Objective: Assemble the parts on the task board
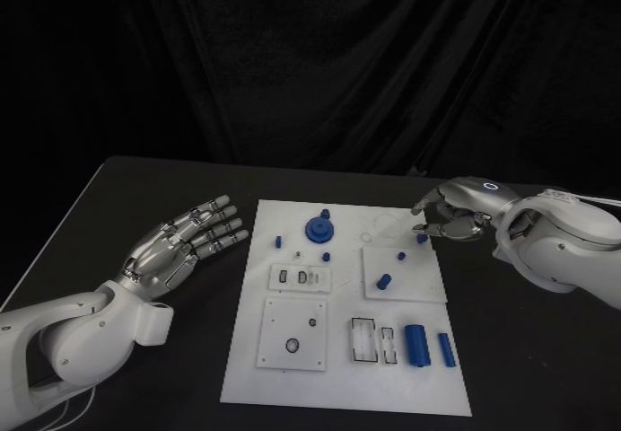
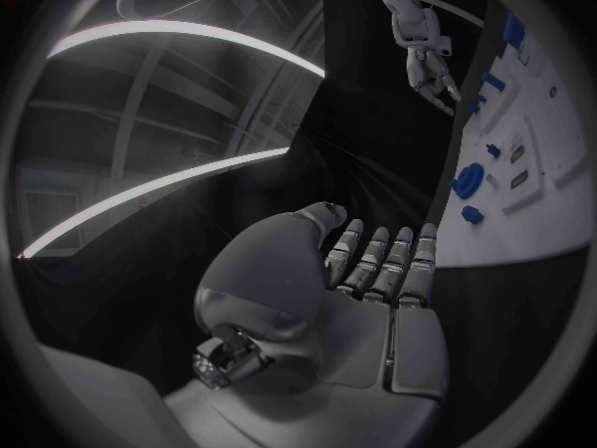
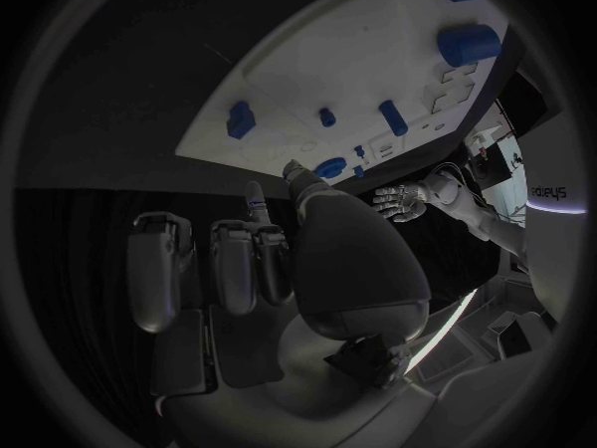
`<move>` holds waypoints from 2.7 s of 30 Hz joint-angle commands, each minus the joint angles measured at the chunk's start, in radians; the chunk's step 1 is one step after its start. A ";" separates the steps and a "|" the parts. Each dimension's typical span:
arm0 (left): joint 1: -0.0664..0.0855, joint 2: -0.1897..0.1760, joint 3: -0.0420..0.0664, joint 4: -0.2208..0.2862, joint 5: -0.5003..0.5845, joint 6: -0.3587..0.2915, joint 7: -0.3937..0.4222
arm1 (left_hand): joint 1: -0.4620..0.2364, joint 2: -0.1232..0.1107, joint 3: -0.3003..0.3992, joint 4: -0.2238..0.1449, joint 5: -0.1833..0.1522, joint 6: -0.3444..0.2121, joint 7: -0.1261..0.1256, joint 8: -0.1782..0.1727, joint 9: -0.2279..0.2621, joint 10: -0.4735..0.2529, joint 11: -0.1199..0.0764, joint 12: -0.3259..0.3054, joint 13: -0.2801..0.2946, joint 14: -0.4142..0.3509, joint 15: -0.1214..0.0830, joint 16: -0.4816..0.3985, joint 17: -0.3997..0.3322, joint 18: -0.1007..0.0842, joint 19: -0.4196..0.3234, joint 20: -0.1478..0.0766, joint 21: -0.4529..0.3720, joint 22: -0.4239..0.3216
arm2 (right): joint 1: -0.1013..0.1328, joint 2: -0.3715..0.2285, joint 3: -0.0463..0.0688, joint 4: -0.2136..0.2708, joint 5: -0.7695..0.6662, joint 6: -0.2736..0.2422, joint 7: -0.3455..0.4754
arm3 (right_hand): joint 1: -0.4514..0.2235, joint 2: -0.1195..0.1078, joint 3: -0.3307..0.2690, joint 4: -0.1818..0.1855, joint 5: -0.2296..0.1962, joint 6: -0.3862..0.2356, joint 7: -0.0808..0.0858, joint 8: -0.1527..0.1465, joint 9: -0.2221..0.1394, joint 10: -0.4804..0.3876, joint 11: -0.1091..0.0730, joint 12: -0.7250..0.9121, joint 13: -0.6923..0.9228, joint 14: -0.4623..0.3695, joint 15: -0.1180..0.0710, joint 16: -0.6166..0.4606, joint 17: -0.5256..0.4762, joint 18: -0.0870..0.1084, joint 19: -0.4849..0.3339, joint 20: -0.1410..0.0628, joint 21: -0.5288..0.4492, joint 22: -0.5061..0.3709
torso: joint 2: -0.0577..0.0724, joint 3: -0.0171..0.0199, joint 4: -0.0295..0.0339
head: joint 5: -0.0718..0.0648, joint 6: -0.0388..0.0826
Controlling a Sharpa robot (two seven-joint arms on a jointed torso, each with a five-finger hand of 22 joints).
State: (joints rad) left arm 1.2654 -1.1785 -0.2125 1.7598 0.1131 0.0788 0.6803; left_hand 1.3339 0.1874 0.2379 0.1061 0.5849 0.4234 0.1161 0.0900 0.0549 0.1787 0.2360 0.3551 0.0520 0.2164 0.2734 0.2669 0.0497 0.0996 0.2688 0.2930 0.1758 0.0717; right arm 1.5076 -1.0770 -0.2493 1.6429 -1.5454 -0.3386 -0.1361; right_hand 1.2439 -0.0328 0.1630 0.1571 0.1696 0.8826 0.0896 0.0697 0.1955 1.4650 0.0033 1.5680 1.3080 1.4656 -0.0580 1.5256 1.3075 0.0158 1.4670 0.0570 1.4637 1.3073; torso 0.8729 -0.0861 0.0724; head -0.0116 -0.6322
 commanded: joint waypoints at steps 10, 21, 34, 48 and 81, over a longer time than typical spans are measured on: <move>-0.001 0.004 0.001 -0.001 0.002 0.009 0.183 | -0.011 -0.001 0.005 -0.001 0.000 0.000 0.007 -0.001 0.000 0.002 0.006 0.004 0.001 0.000 0.004 0.003 0.001 -0.017 0.006 -0.003 0.000 -0.001 | -0.036 -0.038 -0.001 -0.018 0.000 -0.047 -0.056 | 0.039 -0.018 -0.002 -0.009 -0.011 -0.046 -0.002 -0.008 -0.019 0.086 -0.007 -0.007 0.239 0.085 -0.006 -0.009 0.204 0.020 0.028 -0.008 -0.008 0.189 | 0.000 0.0000 -0.0008 | -0.010 -0.007; -0.001 0.003 0.000 -0.002 0.002 0.009 0.183 | -0.011 -0.001 0.005 -0.001 0.000 0.000 0.007 -0.001 0.000 0.002 0.006 0.004 0.001 0.000 0.004 0.003 0.001 -0.017 0.006 -0.003 0.000 -0.001 | -0.053 -0.054 -0.001 -0.024 0.004 -0.060 -0.056 | 0.033 -0.033 -0.018 0.014 -0.050 -0.069 -0.004 -0.004 -0.030 0.092 -0.009 -0.004 0.246 0.087 -0.009 -0.007 0.207 0.019 0.032 -0.011 -0.005 0.192 | 0.000 0.0000 -0.0005 | -0.017 -0.017; -0.001 0.004 0.000 -0.005 0.002 0.012 0.182 | -0.015 -0.003 0.010 -0.003 0.000 0.001 0.008 -0.001 0.001 0.003 0.007 0.006 0.001 0.000 0.005 0.006 0.001 -0.018 0.006 -0.002 0.000 -0.002 | -0.063 -0.033 -0.001 -0.036 0.007 -0.066 -0.044 | 0.041 -0.038 -0.020 0.019 -0.064 -0.060 -0.001 0.002 -0.030 0.096 -0.008 -0.002 0.251 0.086 -0.008 -0.009 0.206 0.019 0.031 -0.011 -0.007 0.192 | -0.001 0.0007 0.0004 | -0.021 -0.025; -0.002 0.005 0.000 -0.005 0.002 0.015 0.181 | -0.015 -0.003 0.010 -0.003 0.000 0.001 0.008 -0.001 0.001 0.003 0.007 0.006 0.001 0.000 0.005 0.006 0.001 -0.018 0.006 -0.002 0.000 -0.002 | -0.067 -0.003 -0.001 -0.050 0.007 -0.065 -0.031 | 0.059 -0.037 -0.018 0.023 -0.038 -0.043 0.005 0.007 -0.029 0.097 -0.003 -0.002 0.252 0.086 -0.004 -0.012 0.203 0.019 0.031 -0.008 -0.010 0.192 | -0.001 0.0005 0.0004 | -0.024 -0.028; -0.002 0.003 0.000 -0.005 0.002 0.017 0.177 | -0.018 -0.004 0.014 -0.003 0.000 0.001 0.009 -0.001 0.001 0.004 0.008 0.007 0.001 -0.001 0.006 0.008 0.001 -0.018 0.006 -0.002 0.000 -0.002 | -0.074 0.028 -0.001 -0.068 0.007 -0.061 -0.023 | 0.100 -0.039 -0.007 0.011 0.051 0.041 0.013 0.040 -0.004 0.099 0.004 -0.001 0.255 0.085 0.002 -0.014 0.201 0.020 0.032 -0.003 -0.015 0.193 | -0.001 0.0010 0.0001 | -0.023 -0.037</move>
State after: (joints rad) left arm 1.2649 -1.1760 -0.2125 1.7532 0.1136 0.0816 0.6803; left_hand 1.3286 0.1822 0.2489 0.1035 0.5849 0.4234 0.1161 0.0900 0.0549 0.1825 0.2396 0.3551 0.0520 0.2164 0.2734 0.2709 0.0497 0.0996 0.2687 0.2930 0.1758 0.0711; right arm 1.4368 -1.0501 -0.2502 1.5756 -1.5358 -0.3885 -0.1614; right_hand 1.3319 -0.0708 0.1507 0.1696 0.2163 0.9176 0.1016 0.1047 0.1902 1.4685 -0.0002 1.5644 1.3073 1.4656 -0.0579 1.5142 1.3074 0.0158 1.4670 0.0500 1.4549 1.3075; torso 0.8722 -0.0851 0.0725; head -0.0348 -0.6695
